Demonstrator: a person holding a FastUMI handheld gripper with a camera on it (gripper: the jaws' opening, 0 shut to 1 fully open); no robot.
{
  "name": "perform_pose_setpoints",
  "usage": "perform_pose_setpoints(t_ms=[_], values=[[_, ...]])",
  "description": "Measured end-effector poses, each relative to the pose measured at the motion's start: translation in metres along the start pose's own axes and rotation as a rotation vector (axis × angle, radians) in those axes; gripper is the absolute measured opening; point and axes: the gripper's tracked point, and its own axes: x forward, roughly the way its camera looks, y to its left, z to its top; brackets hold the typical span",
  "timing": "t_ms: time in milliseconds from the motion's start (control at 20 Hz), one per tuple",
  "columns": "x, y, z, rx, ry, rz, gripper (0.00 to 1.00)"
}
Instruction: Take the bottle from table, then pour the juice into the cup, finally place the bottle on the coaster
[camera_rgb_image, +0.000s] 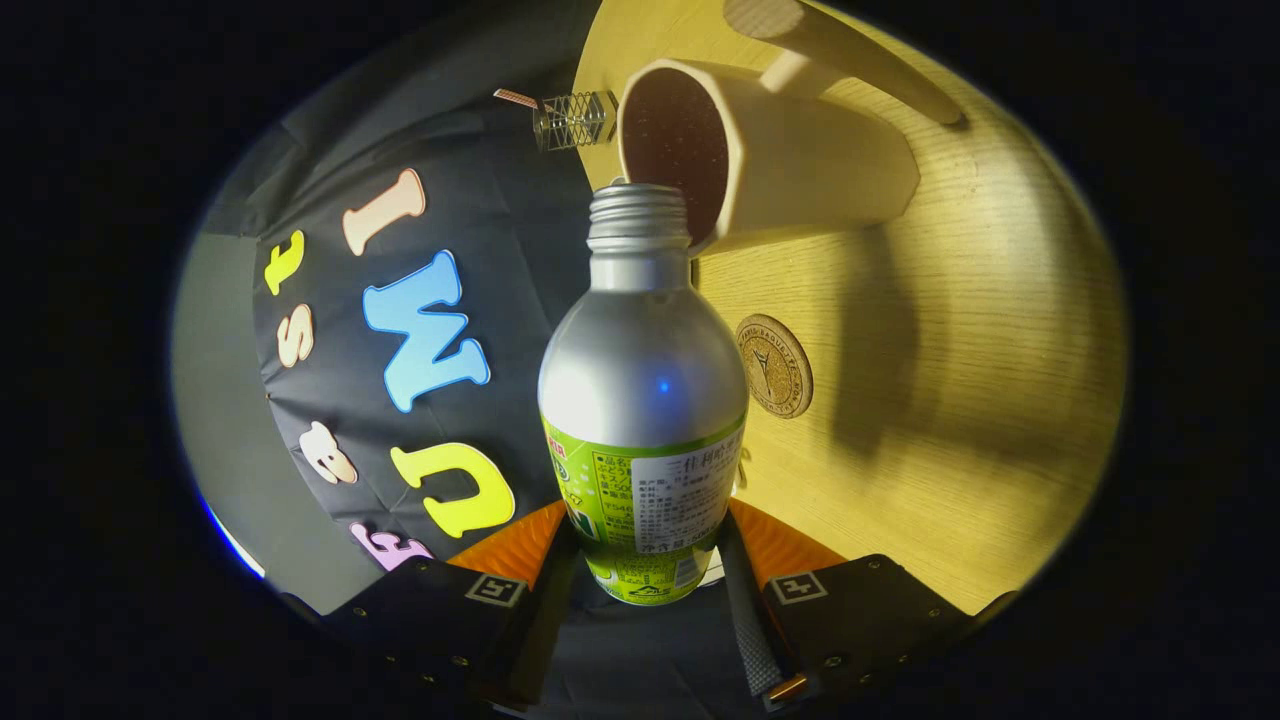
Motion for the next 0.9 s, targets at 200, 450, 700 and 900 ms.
perform_pose_setpoints(t_ms=[200, 450, 700, 900], values=[[0.000, 0.003, 0.001, 0.023, 0.005, -0.001, 0.73], [-0.001, 0.010, 0.001, 0.052, 0.018, 0.004, 0.73], [-0.003, 0.016, 0.002, 0.083, 0.022, 0.008, 0.73], [-0.002, 0.024, 0.003, 0.113, 0.022, 0.019, 0.73]])
